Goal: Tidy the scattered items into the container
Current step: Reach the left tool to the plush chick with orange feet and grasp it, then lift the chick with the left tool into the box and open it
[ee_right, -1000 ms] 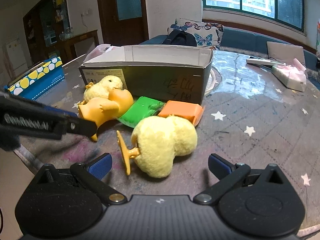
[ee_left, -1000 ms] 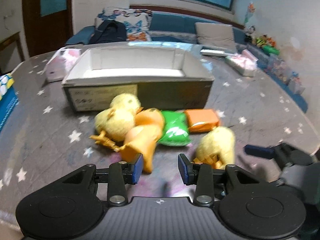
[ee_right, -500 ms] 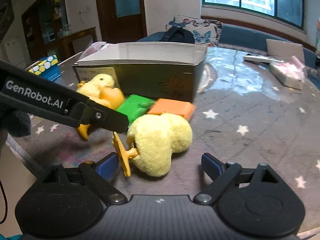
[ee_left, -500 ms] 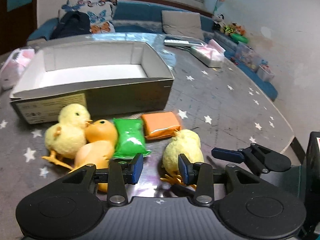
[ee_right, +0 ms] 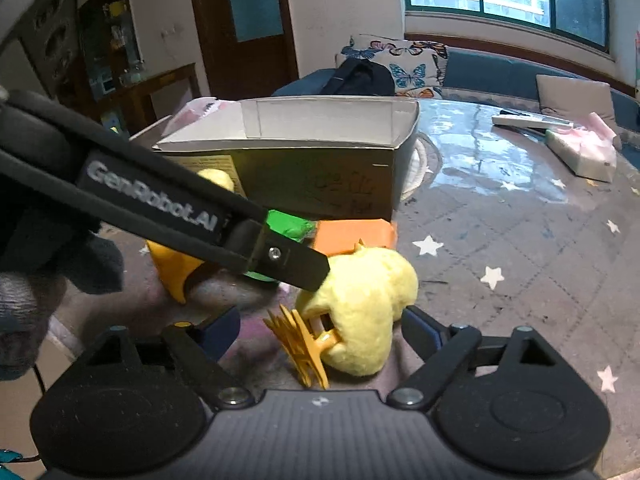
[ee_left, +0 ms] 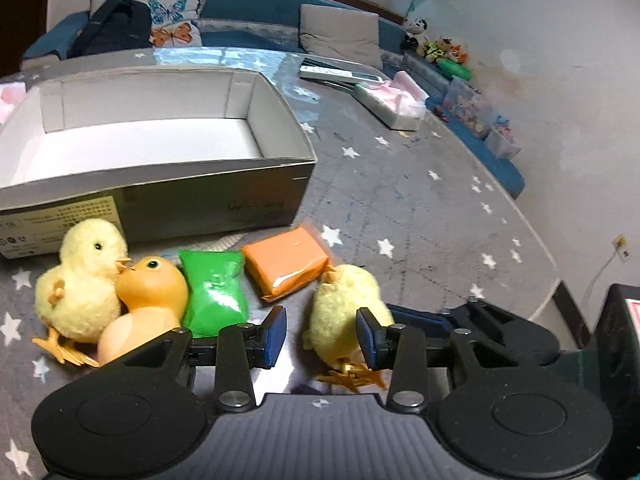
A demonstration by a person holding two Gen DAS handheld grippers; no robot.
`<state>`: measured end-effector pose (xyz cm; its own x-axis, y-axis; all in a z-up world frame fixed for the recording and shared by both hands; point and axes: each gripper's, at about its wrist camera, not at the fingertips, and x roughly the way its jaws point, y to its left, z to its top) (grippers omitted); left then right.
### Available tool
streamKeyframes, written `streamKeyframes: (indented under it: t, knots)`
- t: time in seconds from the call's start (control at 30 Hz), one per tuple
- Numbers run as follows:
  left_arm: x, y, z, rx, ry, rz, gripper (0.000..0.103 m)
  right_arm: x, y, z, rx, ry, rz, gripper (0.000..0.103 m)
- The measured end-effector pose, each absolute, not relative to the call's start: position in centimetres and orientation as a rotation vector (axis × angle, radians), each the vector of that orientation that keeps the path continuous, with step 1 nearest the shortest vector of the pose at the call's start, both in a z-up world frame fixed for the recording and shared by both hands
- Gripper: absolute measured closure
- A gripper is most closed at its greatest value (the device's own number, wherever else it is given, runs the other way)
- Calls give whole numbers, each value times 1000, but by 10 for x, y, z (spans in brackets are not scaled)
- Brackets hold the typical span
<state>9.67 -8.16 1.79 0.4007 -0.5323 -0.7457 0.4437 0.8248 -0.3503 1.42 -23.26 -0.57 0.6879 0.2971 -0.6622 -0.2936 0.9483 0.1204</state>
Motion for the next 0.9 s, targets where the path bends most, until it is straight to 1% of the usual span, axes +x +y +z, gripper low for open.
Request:
streamKeyframes:
  t: [0.13,0.17,0.27,0.6,0.9]
  knots:
    - [104,-82,16,-131,998,-631,62,18,-238,-5,35,747,331,28]
    - [106,-83,15,-136,1001,-636,62,19,-239,-5,36,750,330,28]
    - [111,-86,11,-144,1012,-649,60,20,-240,-6,43,758,339,33]
    - [126,-83,-1,-239,1095,-702,59,23,-240,-7,67,762,337,35]
    - [120,-84,0,-241,1082,-694,60,25,-241,-7,69,769,339,35]
